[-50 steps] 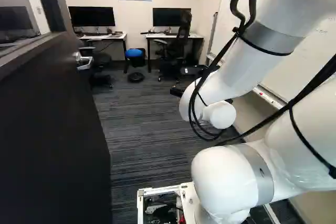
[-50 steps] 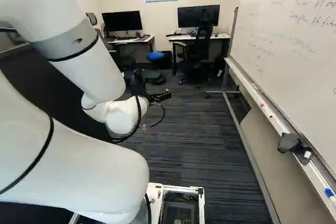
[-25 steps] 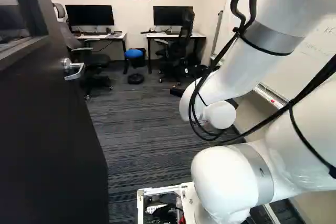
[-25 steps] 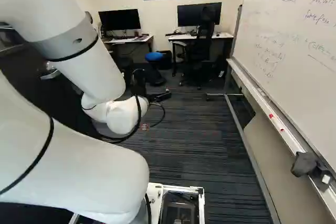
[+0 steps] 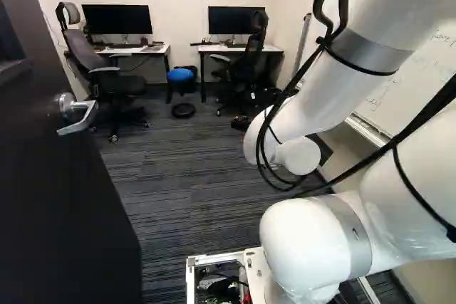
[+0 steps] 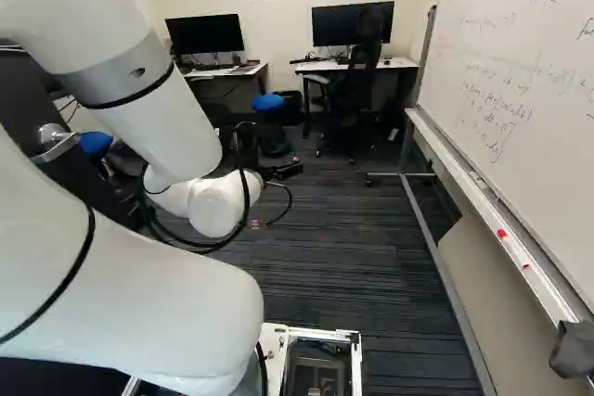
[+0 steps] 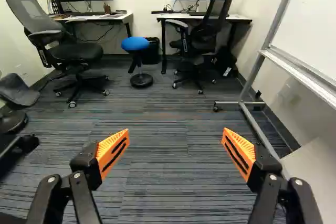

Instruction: Open the door and move inside

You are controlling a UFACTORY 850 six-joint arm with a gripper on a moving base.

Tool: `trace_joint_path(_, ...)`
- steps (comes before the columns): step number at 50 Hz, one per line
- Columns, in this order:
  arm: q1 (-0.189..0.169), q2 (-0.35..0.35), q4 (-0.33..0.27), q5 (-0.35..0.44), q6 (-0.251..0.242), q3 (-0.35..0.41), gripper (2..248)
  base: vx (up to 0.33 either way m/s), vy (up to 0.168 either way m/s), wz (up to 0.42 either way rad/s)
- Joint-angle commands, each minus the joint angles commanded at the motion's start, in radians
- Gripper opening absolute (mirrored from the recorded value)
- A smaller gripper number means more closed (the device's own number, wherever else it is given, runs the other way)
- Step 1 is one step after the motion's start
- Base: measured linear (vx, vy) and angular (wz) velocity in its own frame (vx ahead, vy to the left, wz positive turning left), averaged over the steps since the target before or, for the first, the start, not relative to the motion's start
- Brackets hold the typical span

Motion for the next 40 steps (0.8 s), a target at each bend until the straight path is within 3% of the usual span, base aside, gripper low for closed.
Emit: trace_joint_path(40,0.0,0.0,0.0,0.0,0.0,0.0,247,0.271,0.01,0.0)
